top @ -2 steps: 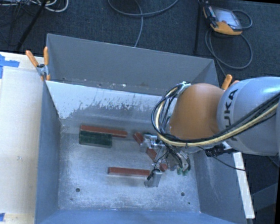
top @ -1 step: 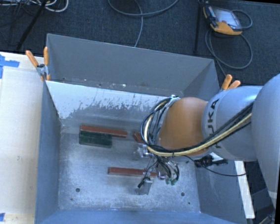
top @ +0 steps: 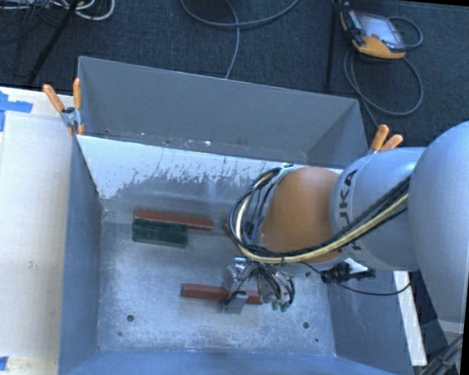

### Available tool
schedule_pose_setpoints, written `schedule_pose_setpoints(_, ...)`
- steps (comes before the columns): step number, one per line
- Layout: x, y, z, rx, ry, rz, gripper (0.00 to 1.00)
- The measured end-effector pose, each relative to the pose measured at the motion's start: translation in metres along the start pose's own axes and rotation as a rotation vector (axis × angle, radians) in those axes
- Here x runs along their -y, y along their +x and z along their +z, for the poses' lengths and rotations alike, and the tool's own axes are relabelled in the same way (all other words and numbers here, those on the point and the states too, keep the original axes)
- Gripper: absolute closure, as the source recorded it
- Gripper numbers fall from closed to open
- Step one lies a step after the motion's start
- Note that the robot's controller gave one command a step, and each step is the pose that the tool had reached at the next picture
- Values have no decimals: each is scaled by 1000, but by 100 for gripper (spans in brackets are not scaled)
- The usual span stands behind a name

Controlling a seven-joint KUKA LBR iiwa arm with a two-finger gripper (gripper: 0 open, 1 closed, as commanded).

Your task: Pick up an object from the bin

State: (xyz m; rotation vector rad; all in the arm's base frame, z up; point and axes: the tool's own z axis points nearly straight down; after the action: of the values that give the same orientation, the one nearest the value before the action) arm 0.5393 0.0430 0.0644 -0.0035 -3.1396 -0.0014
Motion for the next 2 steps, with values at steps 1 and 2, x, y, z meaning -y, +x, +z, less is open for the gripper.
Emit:
schedule_pose_setpoints(1,0,0,-2,1,0,2,100)
schedule_pose_setpoints(2,0,1,-7,-2,0,3,100)
